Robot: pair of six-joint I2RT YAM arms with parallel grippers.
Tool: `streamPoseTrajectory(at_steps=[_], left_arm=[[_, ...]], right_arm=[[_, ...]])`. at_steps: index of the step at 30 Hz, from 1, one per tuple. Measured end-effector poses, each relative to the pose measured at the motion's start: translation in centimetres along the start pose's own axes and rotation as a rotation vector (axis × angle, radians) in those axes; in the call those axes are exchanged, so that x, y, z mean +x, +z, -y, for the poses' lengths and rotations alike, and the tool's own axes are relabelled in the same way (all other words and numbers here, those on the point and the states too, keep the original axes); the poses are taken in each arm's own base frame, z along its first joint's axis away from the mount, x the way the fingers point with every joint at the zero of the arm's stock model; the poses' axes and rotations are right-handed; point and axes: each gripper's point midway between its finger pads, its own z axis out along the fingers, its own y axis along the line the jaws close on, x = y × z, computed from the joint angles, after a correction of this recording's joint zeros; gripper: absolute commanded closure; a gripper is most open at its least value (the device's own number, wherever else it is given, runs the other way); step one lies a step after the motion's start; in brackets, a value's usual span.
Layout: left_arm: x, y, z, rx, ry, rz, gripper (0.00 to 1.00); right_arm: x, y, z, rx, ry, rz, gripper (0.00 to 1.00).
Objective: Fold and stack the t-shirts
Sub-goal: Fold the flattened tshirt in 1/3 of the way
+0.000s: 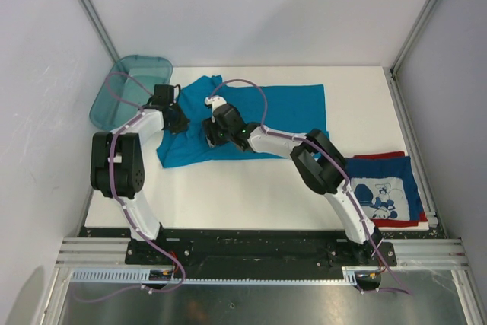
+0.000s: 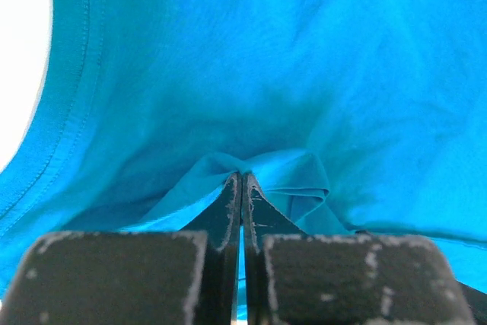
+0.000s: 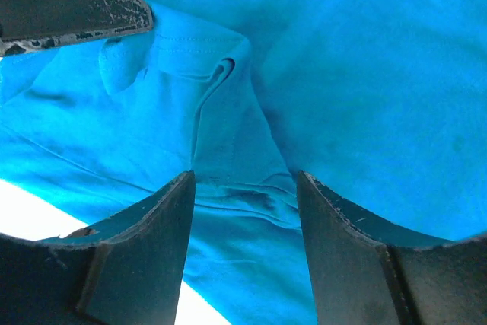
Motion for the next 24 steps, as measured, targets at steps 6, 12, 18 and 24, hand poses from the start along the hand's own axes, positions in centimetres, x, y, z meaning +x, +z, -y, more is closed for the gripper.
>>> streamPoseTrajectory(at_steps=[6, 12, 18, 24], left_arm=[[-0.1, -0.1, 0.1, 0.009, -0.003, -0.002, 1.00], [-0.2, -0.1, 0.4, 0.023, -0.004, -0.006, 1.00], [-0.5, -0.2, 0.7, 0.032, -0.004, -0.002, 1.00], [-0.4, -0.3, 0.8, 0.036, -0.003, -0.004, 1.00]], right_arm=[[0.2, 0.4, -0.6, 0.003, -0.030, -0.009, 0.37], [-0.3, 1.4, -0.9, 0.012, -0.051, 0.004, 0.37], [0.3, 1.7, -0.6, 0.026, -0.058, -0.018, 0.42], [0.5, 1.7, -0.2, 0.047, -0.059, -0.023, 0.57]])
